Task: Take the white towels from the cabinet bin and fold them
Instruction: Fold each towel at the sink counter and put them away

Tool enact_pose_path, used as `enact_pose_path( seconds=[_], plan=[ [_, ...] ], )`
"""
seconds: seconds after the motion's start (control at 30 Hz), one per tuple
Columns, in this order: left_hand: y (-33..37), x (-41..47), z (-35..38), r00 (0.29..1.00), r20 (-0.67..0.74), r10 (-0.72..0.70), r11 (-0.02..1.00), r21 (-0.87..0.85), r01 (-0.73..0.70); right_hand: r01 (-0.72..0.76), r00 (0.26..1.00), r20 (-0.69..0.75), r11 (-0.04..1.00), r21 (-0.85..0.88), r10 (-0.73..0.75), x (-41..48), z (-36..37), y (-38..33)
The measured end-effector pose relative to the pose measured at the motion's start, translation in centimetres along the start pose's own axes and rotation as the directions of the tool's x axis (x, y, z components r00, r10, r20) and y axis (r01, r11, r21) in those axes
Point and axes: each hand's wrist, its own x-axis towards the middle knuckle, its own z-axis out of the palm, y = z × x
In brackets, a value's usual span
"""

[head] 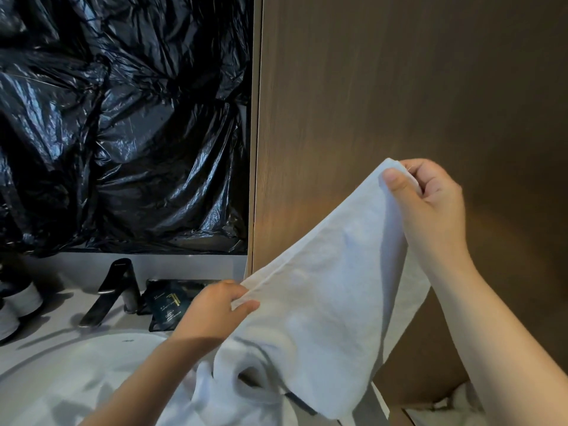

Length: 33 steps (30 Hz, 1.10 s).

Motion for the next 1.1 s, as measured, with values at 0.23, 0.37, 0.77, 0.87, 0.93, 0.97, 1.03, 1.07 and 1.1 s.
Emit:
enact_pose_path(
  seconds=[0.23,0.37,0.77,0.87,0.93,0.97,1.03,1.07,1.1],
  plan=[
    [-1.8,1.3,-2.2,0.986,-0.159,-0.040,0.999,-0.030,0.036,0.036,0.998,-0.052,0.999,-0.008,-0.037,2.3,0.2,-0.3],
    [-1.9,2.4,-3.7,0.959,-0.277,-0.057,0.998,0.001,0.059,0.042,0.993,-0.111,0.999,-0.021,-0.044,3.2,-0.2,-0.1],
    [-2.1,4.1,-3.7,0.984,0.181,0.003,1.000,-0.018,0.000,0.037,0.998,-0.041,0.998,-0.047,-0.039,6.2,-0.9,-0.3],
    [-2.2,3.9,-1.1,0.974,0.221,0.055,0.998,-0.040,-0.048,0.062,0.997,0.048,0.996,-0.065,-0.059,6.0,-0.4,0.0],
    [-1.6,3.5,0.0,0.963,0.258,0.079,0.995,-0.086,-0.058,0.065,0.996,0.059,0.997,-0.048,-0.062,6.1,-0.1,0.1],
    [-1.4,3.3,0.6,0.960,0.268,0.083,0.992,-0.112,-0.055,0.063,0.996,0.059,0.997,-0.042,-0.060,6.1,0.0,0.1],
    [-1.4,3.0,2.0,0.956,0.283,0.079,0.989,-0.142,-0.039,0.057,0.997,0.056,0.998,-0.036,-0.055,6.3,0.3,0.2],
    [-1.3,2.8,2.7,0.951,0.300,0.074,0.990,-0.134,-0.035,0.054,0.997,0.053,0.998,-0.033,-0.052,6.3,0.4,0.3],
    [-1.3,2.7,3.4,0.945,0.317,0.079,0.991,-0.130,-0.039,0.048,0.998,0.050,0.998,-0.027,-0.046,6.4,0.5,0.4]
  ],
)
